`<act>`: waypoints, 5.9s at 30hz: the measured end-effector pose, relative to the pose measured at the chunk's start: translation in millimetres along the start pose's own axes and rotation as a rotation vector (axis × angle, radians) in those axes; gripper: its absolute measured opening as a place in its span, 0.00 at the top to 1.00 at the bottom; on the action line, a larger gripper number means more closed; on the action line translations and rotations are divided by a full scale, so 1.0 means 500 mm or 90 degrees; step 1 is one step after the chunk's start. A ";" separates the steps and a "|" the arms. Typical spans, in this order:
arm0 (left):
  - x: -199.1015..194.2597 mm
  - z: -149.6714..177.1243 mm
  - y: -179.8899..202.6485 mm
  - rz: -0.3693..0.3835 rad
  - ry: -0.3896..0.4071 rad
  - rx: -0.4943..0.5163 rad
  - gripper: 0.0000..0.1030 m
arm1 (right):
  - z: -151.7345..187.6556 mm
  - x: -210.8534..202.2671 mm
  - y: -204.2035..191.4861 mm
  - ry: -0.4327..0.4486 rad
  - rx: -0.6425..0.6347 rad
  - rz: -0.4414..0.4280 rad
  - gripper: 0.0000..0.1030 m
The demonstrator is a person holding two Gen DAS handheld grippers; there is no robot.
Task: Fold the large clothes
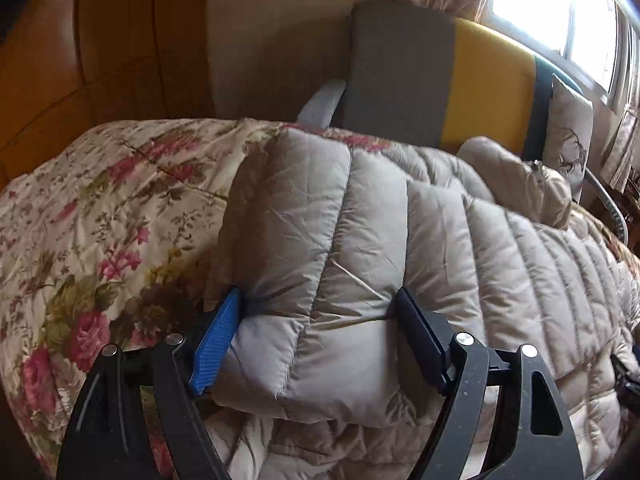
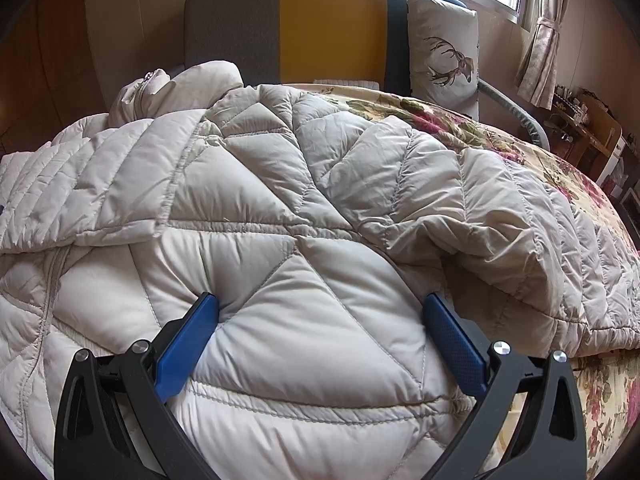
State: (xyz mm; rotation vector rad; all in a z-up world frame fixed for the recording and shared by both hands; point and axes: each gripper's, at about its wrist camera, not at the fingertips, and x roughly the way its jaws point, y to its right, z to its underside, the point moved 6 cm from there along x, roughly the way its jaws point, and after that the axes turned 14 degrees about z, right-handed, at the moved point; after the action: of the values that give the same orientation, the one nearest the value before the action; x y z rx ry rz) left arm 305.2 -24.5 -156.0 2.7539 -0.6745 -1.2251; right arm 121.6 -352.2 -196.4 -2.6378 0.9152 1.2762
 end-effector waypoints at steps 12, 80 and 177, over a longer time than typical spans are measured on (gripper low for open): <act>0.010 0.014 -0.015 0.056 0.023 -0.020 0.21 | -0.127 -0.122 -0.139 0.122 -0.080 -0.007 0.02; -0.025 0.028 -0.018 0.084 0.084 -0.037 0.04 | -0.115 -0.144 0.434 0.119 0.327 0.035 0.78; 0.040 0.054 0.204 0.301 -0.039 -0.070 0.95 | -0.081 0.095 0.193 -0.050 0.193 0.141 0.02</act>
State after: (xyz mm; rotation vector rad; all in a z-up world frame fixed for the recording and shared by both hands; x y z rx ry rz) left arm 260.4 -121.5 -165.9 2.2852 -1.1427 -1.1923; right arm 120.1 -466.6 -186.7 -2.2907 1.3017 1.1626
